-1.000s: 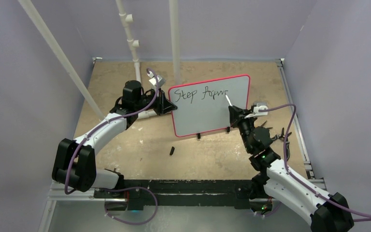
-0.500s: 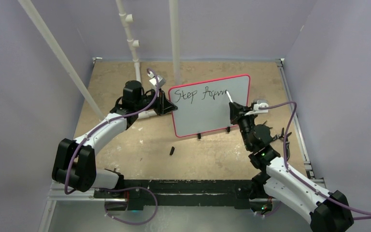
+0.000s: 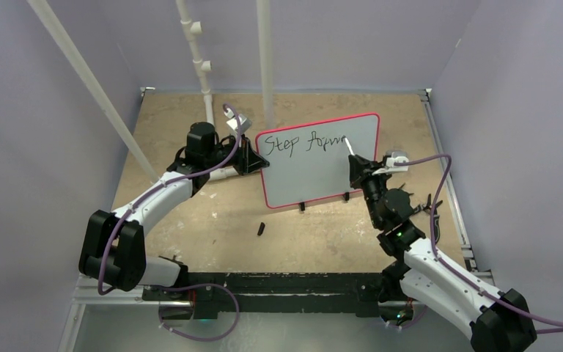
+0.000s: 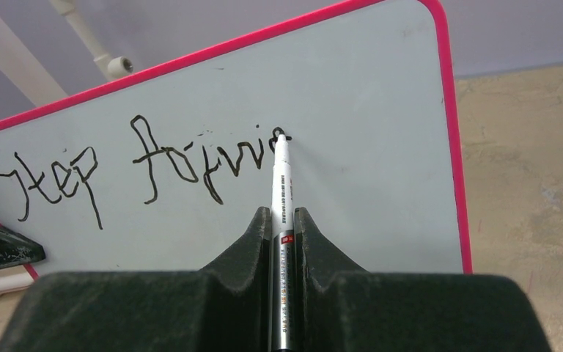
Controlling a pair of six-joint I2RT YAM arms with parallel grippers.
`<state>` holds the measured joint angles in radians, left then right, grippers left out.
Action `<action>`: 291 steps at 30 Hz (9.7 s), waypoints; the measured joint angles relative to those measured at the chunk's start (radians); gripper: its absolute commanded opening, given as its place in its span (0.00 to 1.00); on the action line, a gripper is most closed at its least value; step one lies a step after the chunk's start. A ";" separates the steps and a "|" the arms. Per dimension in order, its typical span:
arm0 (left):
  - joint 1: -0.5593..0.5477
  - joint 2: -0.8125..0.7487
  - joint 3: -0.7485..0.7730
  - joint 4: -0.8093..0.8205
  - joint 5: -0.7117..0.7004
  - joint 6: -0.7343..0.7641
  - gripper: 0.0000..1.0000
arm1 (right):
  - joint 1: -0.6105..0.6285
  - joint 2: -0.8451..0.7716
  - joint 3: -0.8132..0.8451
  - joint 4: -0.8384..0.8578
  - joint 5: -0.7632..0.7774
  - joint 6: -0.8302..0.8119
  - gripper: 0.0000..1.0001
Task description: Write a sentence on the whiteboard
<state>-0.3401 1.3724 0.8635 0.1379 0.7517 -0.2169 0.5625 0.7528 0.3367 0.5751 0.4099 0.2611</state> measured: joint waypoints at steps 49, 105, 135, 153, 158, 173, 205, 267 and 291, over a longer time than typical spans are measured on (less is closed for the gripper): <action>-0.001 -0.001 0.000 0.000 0.000 0.000 0.00 | 0.000 -0.004 0.013 0.002 0.026 -0.024 0.00; -0.001 -0.002 0.000 -0.005 0.000 0.000 0.00 | 0.000 0.015 0.000 -0.004 0.089 0.017 0.00; -0.003 -0.004 0.000 -0.006 0.003 0.000 0.00 | 0.000 0.002 0.024 0.016 0.184 -0.011 0.00; -0.003 -0.010 0.000 -0.014 0.003 0.000 0.00 | -0.001 -0.002 0.018 0.010 0.183 0.007 0.00; -0.003 -0.010 0.000 -0.015 0.003 0.001 0.00 | -0.005 0.019 0.018 0.010 0.183 0.007 0.00; -0.003 -0.011 0.000 -0.017 0.002 0.001 0.00 | -0.008 0.022 0.018 0.011 0.129 -0.011 0.00; -0.003 -0.018 0.000 -0.027 -0.001 0.000 0.00 | -0.008 0.061 0.020 -0.005 0.162 -0.003 0.00; -0.004 -0.026 0.000 -0.035 -0.005 0.000 0.00 | -0.008 0.078 0.060 -0.061 0.251 0.060 0.00; -0.066 -0.035 0.000 -0.048 -0.094 0.023 0.00 | -0.008 -0.359 0.040 -0.277 -0.132 0.064 0.00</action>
<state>-0.4065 1.3369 0.8635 0.0898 0.6575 -0.1936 0.5549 0.3943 0.3771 0.2977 0.2775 0.3252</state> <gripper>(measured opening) 0.123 0.121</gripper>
